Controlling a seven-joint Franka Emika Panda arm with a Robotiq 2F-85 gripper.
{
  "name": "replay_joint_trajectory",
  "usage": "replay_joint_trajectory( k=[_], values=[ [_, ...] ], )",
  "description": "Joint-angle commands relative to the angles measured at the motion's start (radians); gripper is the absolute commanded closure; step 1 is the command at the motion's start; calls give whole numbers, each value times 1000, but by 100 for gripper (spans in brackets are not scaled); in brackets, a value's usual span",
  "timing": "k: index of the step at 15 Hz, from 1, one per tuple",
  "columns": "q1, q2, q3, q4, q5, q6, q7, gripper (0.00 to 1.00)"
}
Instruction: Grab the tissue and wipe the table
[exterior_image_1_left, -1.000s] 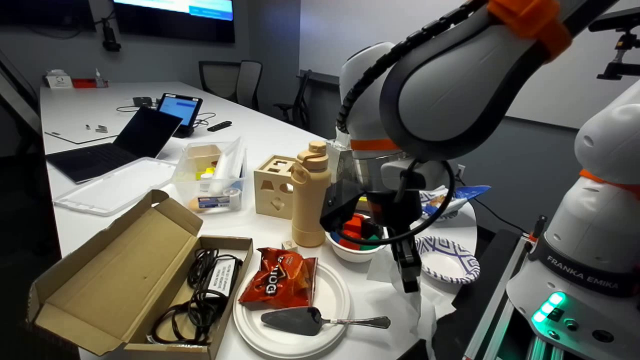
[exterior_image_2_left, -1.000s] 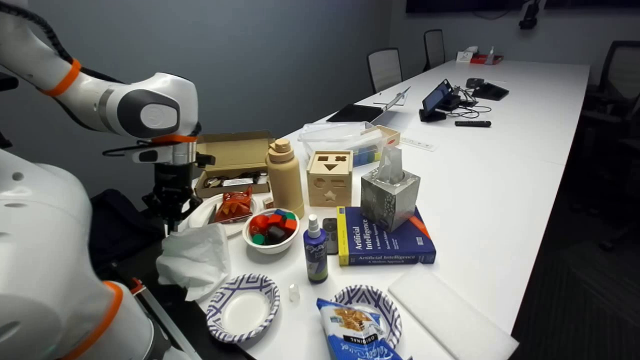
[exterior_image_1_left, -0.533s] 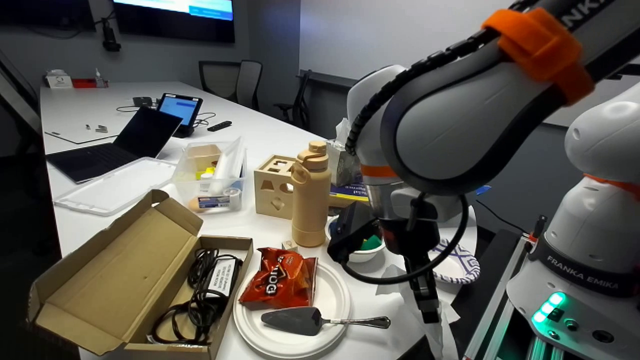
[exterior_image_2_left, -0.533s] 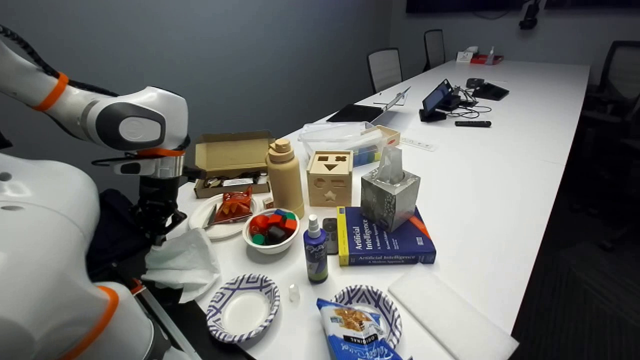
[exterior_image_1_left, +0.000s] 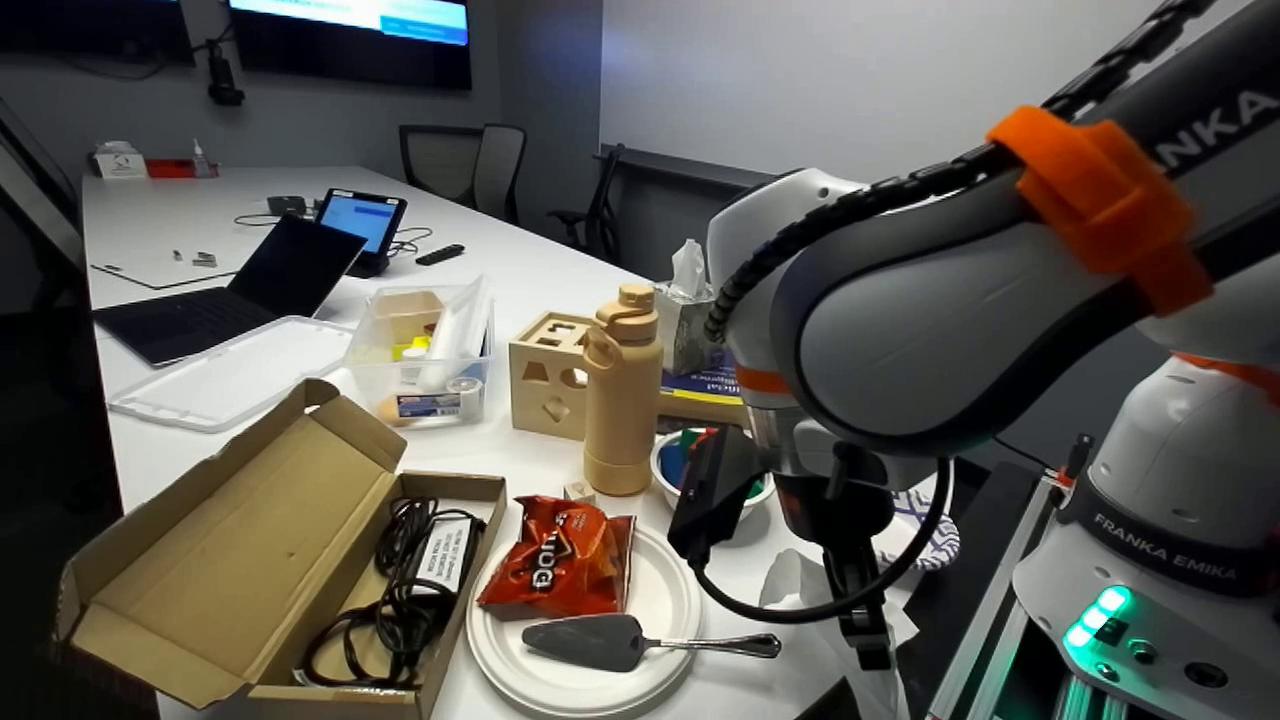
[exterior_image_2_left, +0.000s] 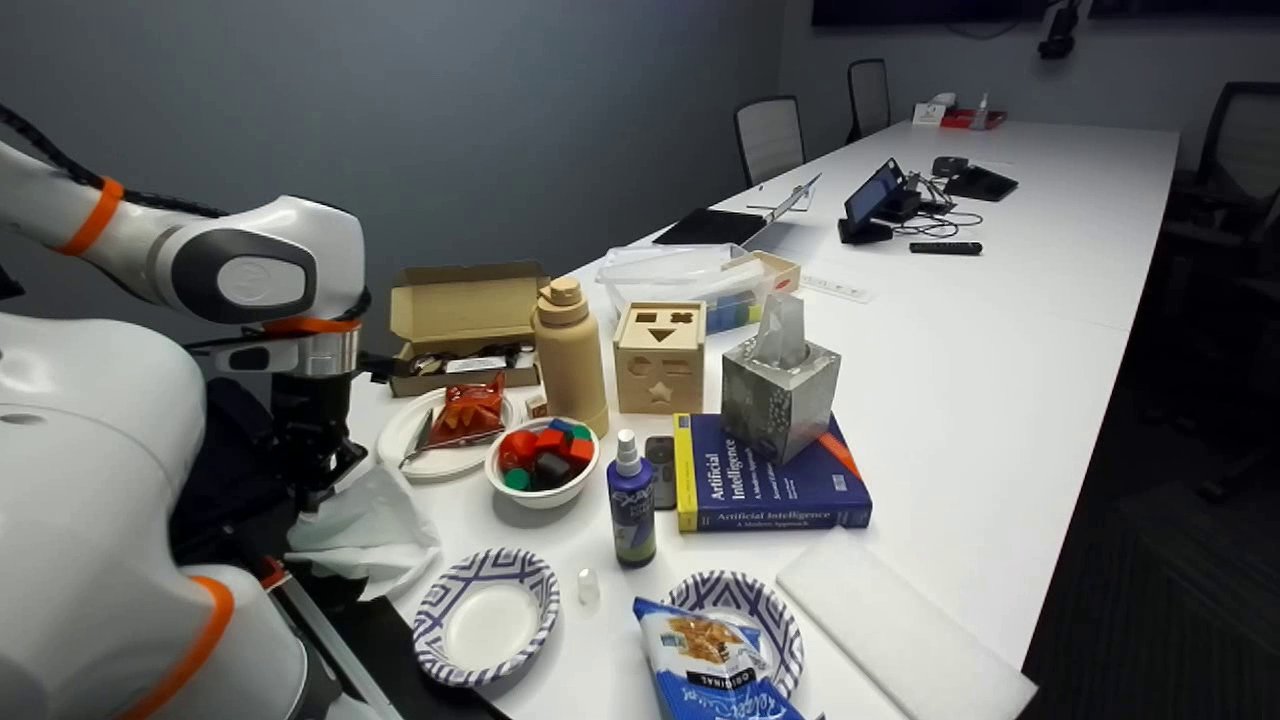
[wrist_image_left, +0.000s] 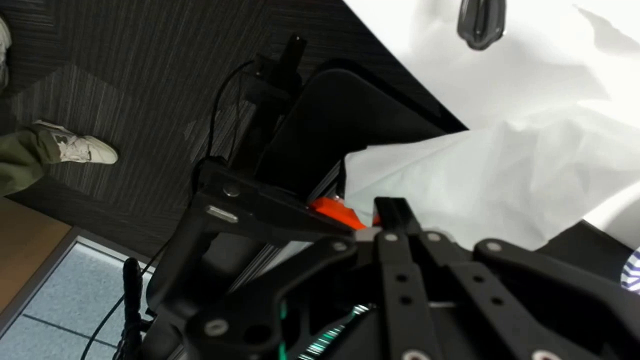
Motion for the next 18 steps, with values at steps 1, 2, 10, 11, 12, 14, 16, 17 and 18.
replay_joint_trajectory(
  k=[1, 2, 10, 11, 12, 14, 16, 17, 18],
  values=[
    [-3, -175, 32, -2, 53, -99, 31, 100],
    [-7, -181, 34, -4, 50, -102, 30, 100],
    [-57, -206, 52, -26, 44, -113, 15, 100],
    [-54, -208, 48, -28, 44, -108, 15, 100],
    [-55, -209, 47, -31, 39, -110, 15, 100],
    [-51, -209, 42, -35, 42, -105, 15, 100],
    [-11, -210, 20, -36, 28, -91, 15, 100],
    [-18, -11, 0, -36, 1, -24, 2, 100],
    [-14, -9, -1, -35, 1, -23, -5, 99]
  ],
)
